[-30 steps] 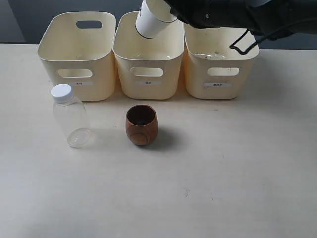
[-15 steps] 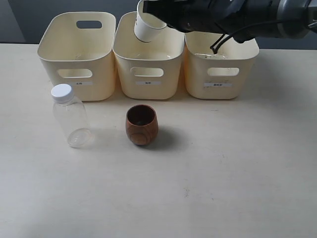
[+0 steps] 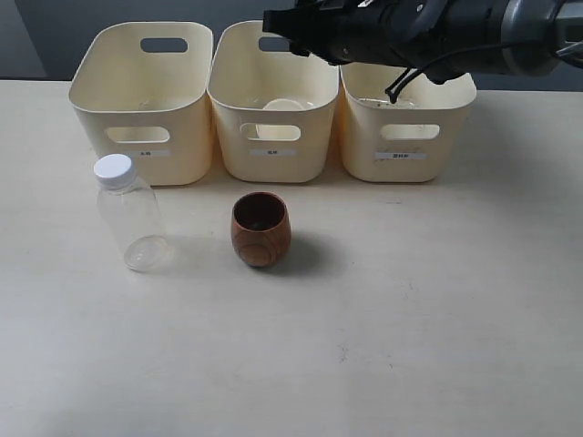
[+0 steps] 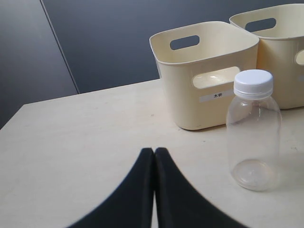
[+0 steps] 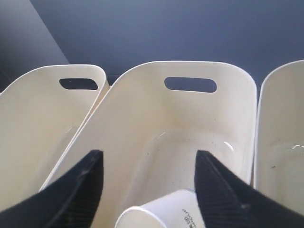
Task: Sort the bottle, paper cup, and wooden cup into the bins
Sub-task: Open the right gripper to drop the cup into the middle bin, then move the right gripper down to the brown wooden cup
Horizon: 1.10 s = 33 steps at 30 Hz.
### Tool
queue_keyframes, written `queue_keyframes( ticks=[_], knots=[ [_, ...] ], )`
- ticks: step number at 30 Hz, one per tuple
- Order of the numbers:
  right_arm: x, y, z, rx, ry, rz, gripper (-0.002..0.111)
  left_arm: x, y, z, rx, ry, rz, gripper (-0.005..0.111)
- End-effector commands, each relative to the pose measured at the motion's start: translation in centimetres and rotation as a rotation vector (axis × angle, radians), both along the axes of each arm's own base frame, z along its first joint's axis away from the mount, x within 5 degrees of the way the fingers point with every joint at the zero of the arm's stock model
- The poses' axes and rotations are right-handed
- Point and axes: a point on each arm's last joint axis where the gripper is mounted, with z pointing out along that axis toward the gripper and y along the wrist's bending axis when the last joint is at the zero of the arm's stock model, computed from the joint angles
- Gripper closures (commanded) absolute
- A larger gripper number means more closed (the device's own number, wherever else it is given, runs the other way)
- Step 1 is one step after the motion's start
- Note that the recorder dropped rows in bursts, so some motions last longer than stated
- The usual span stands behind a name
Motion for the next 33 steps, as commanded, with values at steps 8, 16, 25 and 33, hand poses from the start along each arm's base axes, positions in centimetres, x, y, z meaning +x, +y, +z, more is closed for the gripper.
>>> queue_keyframes(
  ticks=[8, 16, 25, 33],
  knots=[
    [-0.1, 0.1, 0.2, -0.012, 0.007, 0.025, 0.047, 0.0, 0.0, 0.0, -0.005, -0.004, -0.003, 0.107],
    [-2.6, 0.3, 3.3, 0.01, 0.079, 0.154, 0.047, 0.0, 0.0, 0.0, -0.005, -0.004, -0.003, 0.107],
    [-6.0, 1.0, 3.3, 0.001, 0.356, 0.388, 0.047, 0.0, 0.0, 0.0, -0.005, -0.004, -0.003, 0.107],
    [-7.4, 1.0, 1.6, -0.043, 0.555, 0.463, 0.048, 0.0, 0.0, 0.0, -0.005, -0.004, -0.003, 0.107]
  ],
)
